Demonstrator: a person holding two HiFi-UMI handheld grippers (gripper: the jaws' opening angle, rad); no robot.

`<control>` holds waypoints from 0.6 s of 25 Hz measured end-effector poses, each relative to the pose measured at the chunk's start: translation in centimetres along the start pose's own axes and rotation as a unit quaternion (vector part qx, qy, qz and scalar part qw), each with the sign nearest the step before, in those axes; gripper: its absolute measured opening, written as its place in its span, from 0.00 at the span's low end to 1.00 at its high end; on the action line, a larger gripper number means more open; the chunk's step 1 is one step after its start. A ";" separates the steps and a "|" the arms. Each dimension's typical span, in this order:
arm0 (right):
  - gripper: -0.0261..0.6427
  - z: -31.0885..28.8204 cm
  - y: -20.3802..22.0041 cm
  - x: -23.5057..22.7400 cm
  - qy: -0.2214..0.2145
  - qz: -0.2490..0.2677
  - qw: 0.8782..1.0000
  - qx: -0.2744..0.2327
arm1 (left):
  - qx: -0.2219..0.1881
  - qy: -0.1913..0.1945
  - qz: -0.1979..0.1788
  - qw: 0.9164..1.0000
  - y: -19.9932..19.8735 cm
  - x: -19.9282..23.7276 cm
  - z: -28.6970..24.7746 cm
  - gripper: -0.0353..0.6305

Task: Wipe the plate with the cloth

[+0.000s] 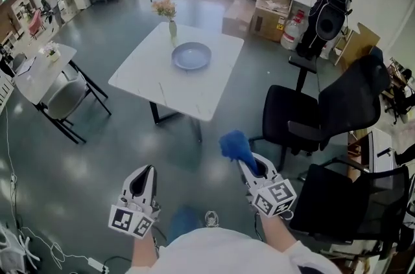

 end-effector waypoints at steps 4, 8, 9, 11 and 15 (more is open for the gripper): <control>0.18 -1.3 0.4 -0.2 -0.007 0.000 1.000 0.003 | -0.005 -0.027 0.025 0.999 0.5 1.6 0.3 0.10; 0.18 -3.8 -0.2 -0.5 0.004 -0.002 1.000 -0.001 | 0.004 -0.035 0.011 0.999 0.4 4.4 -1.0 0.10; 0.18 -4.5 -0.3 -0.5 0.007 -0.003 1.000 0.000 | 0.006 -0.034 0.009 0.999 0.4 5.0 -1.4 0.10; 0.18 -6.0 -0.3 -0.4 0.011 -0.003 1.000 0.002 | 0.008 -0.030 0.009 0.999 0.4 6.5 -2.2 0.10; 0.18 -9.5 -1.0 0.3 0.021 -0.007 1.000 -0.002 | 0.021 -0.014 0.009 1.000 0.4 10.0 -3.8 0.10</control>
Point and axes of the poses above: the fingertips, and each gripper's own axes: z backward along the fingers, x to its left, y out of its underside, the point moved 5 cm from there along z, backward along the fingers, and after that the axes turned 13 degrees about y, right-handed, at the moved point
